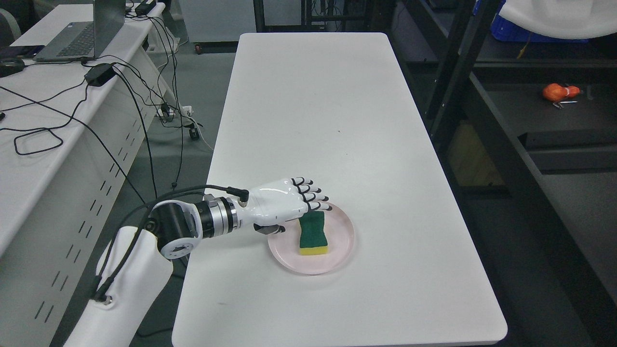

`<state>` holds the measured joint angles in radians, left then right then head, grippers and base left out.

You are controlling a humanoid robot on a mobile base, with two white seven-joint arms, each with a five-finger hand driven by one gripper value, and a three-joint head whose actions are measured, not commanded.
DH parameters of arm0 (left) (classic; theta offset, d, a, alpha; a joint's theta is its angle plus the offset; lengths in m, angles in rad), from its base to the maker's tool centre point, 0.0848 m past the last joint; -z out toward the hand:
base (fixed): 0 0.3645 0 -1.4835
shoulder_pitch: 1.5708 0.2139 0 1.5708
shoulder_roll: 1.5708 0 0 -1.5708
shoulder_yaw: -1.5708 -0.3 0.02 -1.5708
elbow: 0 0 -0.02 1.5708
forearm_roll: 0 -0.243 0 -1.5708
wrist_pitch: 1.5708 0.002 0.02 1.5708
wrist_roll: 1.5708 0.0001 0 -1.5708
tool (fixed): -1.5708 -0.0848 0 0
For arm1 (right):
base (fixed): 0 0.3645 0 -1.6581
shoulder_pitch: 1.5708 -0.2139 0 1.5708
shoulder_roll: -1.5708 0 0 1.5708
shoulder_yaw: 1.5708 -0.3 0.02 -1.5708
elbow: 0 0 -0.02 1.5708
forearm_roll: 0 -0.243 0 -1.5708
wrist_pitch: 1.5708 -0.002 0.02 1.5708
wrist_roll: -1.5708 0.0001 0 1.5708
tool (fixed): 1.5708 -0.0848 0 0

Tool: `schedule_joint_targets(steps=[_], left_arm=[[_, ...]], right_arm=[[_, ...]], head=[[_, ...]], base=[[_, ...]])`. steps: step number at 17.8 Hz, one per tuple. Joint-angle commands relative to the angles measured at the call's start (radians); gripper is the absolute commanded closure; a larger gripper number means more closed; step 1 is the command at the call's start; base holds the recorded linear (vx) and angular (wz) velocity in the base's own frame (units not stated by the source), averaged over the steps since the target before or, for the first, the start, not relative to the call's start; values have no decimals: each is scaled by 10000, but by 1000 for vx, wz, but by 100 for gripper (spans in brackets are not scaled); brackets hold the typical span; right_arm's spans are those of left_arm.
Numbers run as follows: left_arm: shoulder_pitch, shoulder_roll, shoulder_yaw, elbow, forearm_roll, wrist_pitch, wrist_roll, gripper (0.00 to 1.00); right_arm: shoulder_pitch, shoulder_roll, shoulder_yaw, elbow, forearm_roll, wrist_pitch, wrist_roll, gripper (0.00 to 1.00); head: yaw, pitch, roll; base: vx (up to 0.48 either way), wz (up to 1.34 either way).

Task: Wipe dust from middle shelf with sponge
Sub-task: 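Raise the left hand and reach over the sponge on the pink plate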

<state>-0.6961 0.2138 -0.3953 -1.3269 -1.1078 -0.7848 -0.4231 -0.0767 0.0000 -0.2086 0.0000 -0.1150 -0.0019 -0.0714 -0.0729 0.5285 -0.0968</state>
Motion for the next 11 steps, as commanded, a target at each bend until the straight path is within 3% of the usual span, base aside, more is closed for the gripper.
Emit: schedule_joint_targets(steps=[1, 11], left_arm=[[181, -513, -834, 200, -228, -6, -3, 11], [656, 132, 225, -123, -396, -6, -3, 12]], right_arm=[[0, -175, 0, -175, 0, 724, -7, 0], [0, -175, 0, -175, 0, 724, -7, 0]], head=[[0, 0, 0], [0, 0, 0]], base=[[0, 0], [0, 0]])
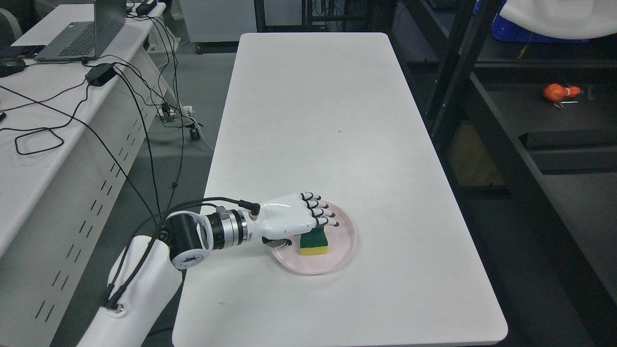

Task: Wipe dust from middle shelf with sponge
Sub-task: 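Close the left hand fingers around the green-and-yellow sponge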

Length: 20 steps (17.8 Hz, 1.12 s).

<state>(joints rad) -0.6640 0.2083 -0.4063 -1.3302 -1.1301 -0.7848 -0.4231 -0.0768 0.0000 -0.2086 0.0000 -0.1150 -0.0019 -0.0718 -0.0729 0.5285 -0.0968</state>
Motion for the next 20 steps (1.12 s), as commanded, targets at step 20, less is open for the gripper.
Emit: schedule_joint_targets(steps=[20], left_arm=[[-585, -977, 366, 2026, -924, -6, 13, 15]], right_arm=[[1, -175, 0, -175, 0, 740, -3, 0]], head=[[0, 0, 165]], base=[[0, 0]])
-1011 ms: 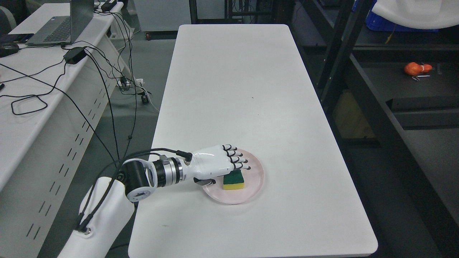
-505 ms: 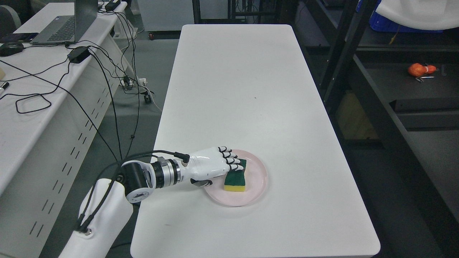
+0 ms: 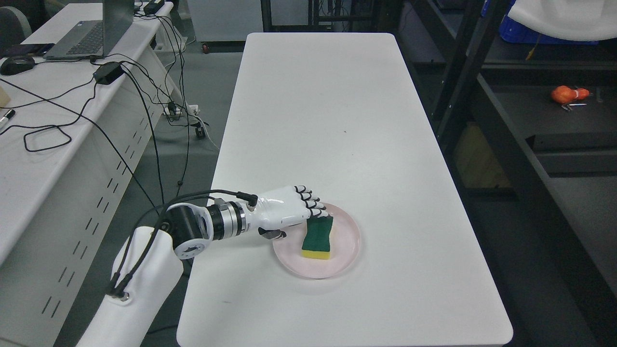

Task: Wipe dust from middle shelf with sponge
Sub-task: 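Close the left hand fingers around the green-and-yellow sponge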

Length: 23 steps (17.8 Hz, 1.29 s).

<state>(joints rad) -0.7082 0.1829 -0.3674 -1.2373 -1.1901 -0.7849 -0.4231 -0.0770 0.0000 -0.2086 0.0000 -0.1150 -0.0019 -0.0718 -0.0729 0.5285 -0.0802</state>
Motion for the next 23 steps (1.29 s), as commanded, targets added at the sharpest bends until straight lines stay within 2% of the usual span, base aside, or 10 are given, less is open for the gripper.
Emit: schedule_joint_targets(steps=[1, 7, 9, 11, 12, 13, 14, 18, 20, 23], left_arm=[[-143, -846, -23, 1174, -386, -5, -2, 15], [-143, -1215, -253, 1191, -509, -5, -2, 17], [-128, -1215, -238, 1206, -494, -5, -2, 22], [-82, -1200, -146, 1221, -479, -5, -18, 30], [-67, -1200, -70, 1206, -463, -5, -18, 34], [-51, -1200, 53, 1206, -418, -5, -18, 40], [-51, -1200, 267, 1191, -387, -5, -18, 48], [10, -1200, 697, 1191, -371, -5, -18, 60], [41, -1200, 1034, 1191, -234, -5, -18, 72], [41, -1200, 1555, 1191, 72, -5, -33, 84]], right_arm=[[3, -175, 0, -175, 0, 725, -3, 0], [3, -175, 0, -175, 0, 740, -3, 0], [3, -175, 0, -175, 0, 725, -3, 0], [3, -175, 0, -175, 0, 725, -3, 0], [3, -175, 0, -175, 0, 725, -3, 0], [3, -175, 0, -175, 0, 740, -3, 0], [3, -175, 0, -175, 0, 725, -3, 0], [3, -175, 0, -175, 0, 725, -3, 0], [3, -175, 0, -175, 0, 725, -3, 0], [3, -175, 0, -175, 0, 725, -3, 0]], head=[[0, 0, 0], [0, 0, 23], [0, 0, 24], [0, 0, 25], [0, 0, 76], [0, 0, 131], [0, 0, 280], [0, 0, 280], [0, 0, 279], [0, 0, 232]], base=[[0, 0], [0, 0], [0, 0], [0, 0], [0, 0], [0, 0], [0, 0], [0, 0], [0, 0], [0, 0]])
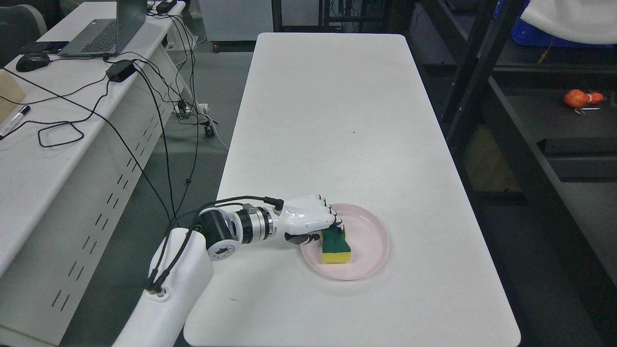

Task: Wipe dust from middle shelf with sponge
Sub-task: 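Lift the sponge off the plate with the left hand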

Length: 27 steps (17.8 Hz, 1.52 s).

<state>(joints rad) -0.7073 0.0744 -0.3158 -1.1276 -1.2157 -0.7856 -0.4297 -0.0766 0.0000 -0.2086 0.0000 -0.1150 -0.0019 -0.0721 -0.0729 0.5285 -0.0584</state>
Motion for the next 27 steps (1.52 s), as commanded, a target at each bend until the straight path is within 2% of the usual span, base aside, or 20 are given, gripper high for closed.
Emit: schedule_joint_targets(steps=[1, 5, 8, 13, 18, 23, 27], left_arm=[[32, -115, 1208, 94, 375, 2, 33, 88], [32, -131, 1883, 33, 605, 2, 18, 97], [-44, -146, 1976, -181, 1033, 2, 18, 100], [-136, -54, 2221, -1131, 2198, 2, 2, 100], [-198, 391, 2880, -1991, 4438, 2, -274, 100], [-106, 254, 3830, -2636, 5254, 2, -259, 100], [-44, -344, 4599, -2637, 5254, 2, -258, 100]], right_arm=[[-1, -175, 0, -175, 0, 724, 0, 0], [-1, -175, 0, -175, 0, 724, 0, 0], [-1, -175, 0, -175, 0, 724, 0, 0], [-1, -175, 0, -175, 0, 724, 0, 0], [-1, -175, 0, -175, 0, 724, 0, 0], [-1, -175, 0, -175, 0, 724, 0, 0], [-1, -175, 0, -175, 0, 724, 0, 0]], head=[[0, 0, 0], [0, 0, -63], [0, 0, -86], [0, 0, -136], [0, 0, -141], [0, 0, -142], [0, 0, -142]], base=[[0, 0], [0, 0], [0, 0], [0, 0], [0, 0], [0, 0], [0, 0]])
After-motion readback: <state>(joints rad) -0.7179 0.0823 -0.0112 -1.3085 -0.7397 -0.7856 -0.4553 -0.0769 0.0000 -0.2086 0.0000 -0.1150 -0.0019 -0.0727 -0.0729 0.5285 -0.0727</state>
